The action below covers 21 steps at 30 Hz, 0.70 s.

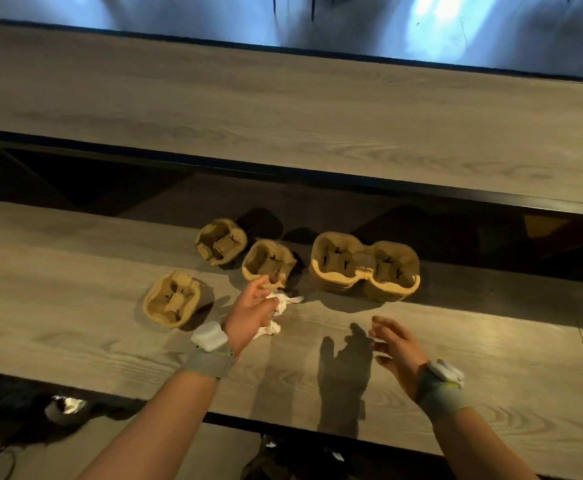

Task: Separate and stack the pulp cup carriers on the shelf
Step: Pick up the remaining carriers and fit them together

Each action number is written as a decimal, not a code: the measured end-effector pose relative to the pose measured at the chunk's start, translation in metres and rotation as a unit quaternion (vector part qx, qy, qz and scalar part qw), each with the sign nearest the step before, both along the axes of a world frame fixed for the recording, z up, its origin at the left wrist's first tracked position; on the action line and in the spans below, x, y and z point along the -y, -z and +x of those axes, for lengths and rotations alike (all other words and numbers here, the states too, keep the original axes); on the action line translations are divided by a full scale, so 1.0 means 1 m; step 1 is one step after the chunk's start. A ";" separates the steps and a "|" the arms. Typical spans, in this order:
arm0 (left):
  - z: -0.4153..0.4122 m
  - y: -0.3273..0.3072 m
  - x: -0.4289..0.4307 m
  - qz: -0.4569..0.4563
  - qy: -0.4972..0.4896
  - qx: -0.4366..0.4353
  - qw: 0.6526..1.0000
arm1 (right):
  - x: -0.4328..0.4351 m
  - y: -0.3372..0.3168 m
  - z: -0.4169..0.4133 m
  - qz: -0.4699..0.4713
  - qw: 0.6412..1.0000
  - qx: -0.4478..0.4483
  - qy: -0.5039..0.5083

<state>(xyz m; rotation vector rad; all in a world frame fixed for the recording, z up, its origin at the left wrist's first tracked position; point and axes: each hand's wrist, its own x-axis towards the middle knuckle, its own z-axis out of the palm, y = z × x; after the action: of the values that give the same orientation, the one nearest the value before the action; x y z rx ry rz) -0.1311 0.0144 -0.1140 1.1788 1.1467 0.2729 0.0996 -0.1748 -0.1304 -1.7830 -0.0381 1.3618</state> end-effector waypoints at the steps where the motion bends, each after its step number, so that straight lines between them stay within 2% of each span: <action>1: -0.018 0.000 -0.006 0.009 -0.022 -0.020 1.000 | -0.006 0.001 -0.013 -0.008 0.999 0.002 -0.039; 6: -0.082 -0.001 -0.038 0.042 -0.081 -0.070 0.993 | -0.060 -0.006 -0.056 0.013 0.982 0.070 -0.173; 10: -0.090 0.002 -0.069 0.078 -0.096 -0.084 0.989 | -0.109 -0.006 -0.080 0.053 0.966 0.069 -0.243; 14: -0.081 0.006 -0.108 0.004 -0.087 -0.017 0.996 | -0.144 0.005 -0.095 0.062 0.975 0.033 -0.211; 16: -0.069 0.009 -0.119 -0.070 -0.138 0.016 0.988 | -0.154 0.014 -0.100 0.062 0.982 0.008 -0.178; 19: -0.050 0.016 -0.125 -0.152 -0.200 0.013 0.968 | -0.160 0.020 -0.103 0.062 0.989 -0.030 -0.132; 21: -0.045 0.023 -0.129 -0.166 -0.208 -0.003 0.964 | -0.160 0.022 -0.103 0.059 0.991 -0.031 -0.115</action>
<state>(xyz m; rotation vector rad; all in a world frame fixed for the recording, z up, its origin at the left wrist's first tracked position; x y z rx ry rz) -0.1758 0.1433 -0.1367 0.6389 1.3807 0.3797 -0.0030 -0.0148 -0.1521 -1.6753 -0.2912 1.5446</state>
